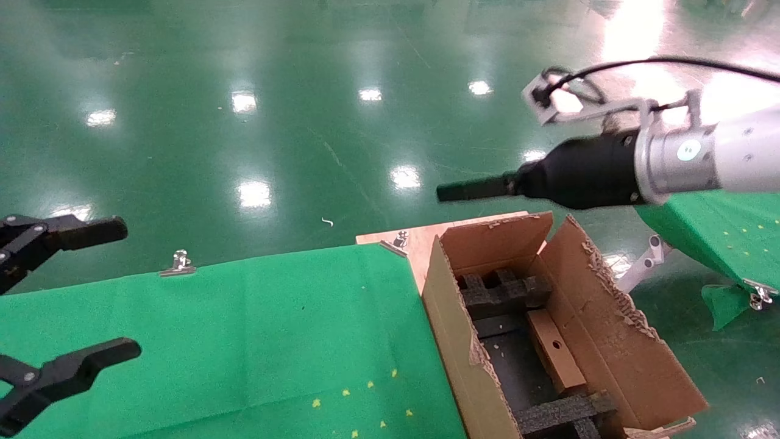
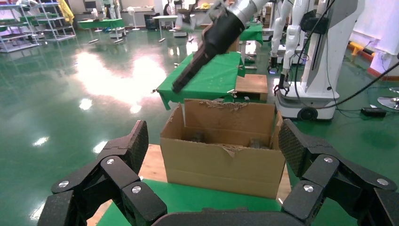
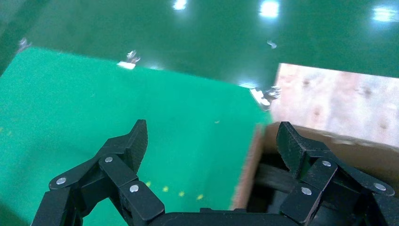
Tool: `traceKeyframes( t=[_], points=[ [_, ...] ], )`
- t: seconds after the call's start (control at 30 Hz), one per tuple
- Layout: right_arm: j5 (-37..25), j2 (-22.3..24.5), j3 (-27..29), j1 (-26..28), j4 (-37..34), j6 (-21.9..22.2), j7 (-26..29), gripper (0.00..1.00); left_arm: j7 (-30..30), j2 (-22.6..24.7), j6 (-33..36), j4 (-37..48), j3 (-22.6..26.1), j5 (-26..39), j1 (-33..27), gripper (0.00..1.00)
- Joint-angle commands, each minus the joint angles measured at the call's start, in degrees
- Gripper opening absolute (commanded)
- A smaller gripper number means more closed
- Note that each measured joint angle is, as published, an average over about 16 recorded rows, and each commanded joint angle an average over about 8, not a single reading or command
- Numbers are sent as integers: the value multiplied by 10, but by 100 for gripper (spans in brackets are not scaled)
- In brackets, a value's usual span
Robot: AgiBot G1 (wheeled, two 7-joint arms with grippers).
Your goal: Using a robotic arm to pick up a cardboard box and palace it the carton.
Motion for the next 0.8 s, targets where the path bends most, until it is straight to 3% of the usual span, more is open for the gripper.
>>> traceKeyframes(
  t=[0.03, 0.8],
  points=[
    [11, -3, 20, -15, 0, -10, -21, 100, 0, 0, 0, 0, 0, 0, 0, 100],
    [143, -39, 275, -215, 1, -136, -303, 100, 0, 0, 0, 0, 0, 0, 0, 100]
  ],
)
